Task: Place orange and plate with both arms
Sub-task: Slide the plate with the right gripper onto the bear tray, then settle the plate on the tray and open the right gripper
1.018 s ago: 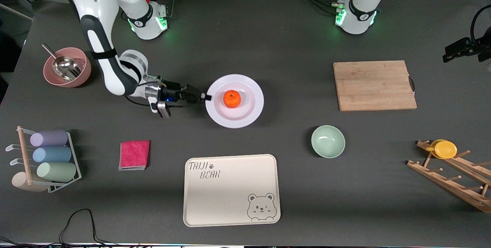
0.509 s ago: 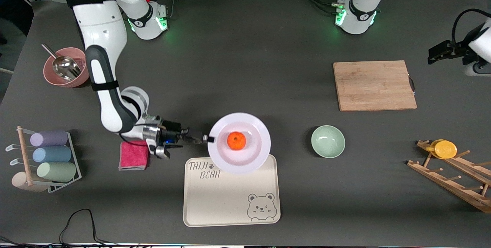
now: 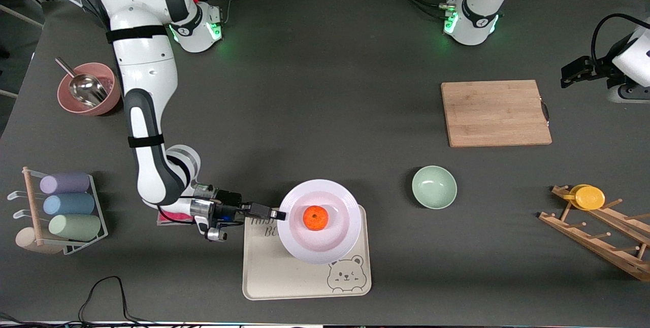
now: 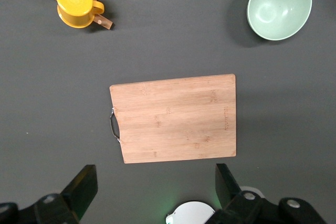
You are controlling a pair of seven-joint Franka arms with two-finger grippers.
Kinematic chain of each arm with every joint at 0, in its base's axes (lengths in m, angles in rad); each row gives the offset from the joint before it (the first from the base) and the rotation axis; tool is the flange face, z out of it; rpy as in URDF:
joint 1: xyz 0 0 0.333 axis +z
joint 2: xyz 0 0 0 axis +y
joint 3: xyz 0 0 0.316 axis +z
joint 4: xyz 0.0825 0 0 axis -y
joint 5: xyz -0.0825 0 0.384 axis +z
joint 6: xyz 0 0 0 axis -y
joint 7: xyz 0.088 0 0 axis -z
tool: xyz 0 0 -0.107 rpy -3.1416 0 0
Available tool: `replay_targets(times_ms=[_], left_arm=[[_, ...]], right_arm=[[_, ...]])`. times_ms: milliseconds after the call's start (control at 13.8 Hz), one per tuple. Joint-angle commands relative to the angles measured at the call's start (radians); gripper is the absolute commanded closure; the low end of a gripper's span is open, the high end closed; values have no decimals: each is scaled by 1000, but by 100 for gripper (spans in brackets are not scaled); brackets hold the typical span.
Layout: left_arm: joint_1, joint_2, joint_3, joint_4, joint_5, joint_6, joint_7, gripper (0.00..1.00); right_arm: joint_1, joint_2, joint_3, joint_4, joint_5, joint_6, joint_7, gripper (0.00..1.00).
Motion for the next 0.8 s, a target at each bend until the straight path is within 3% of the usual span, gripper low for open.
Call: replay_targets(times_ms=[0, 727], left_arm=[[-7, -23, 4, -42, 3, 36, -11, 0], [-8, -25, 3, -48, 3, 39, -11, 0]], right_arm=[[-6, 71, -3, 74, 9, -12, 12, 100], [-20, 226, 2, 216, 45, 32, -97, 100]])
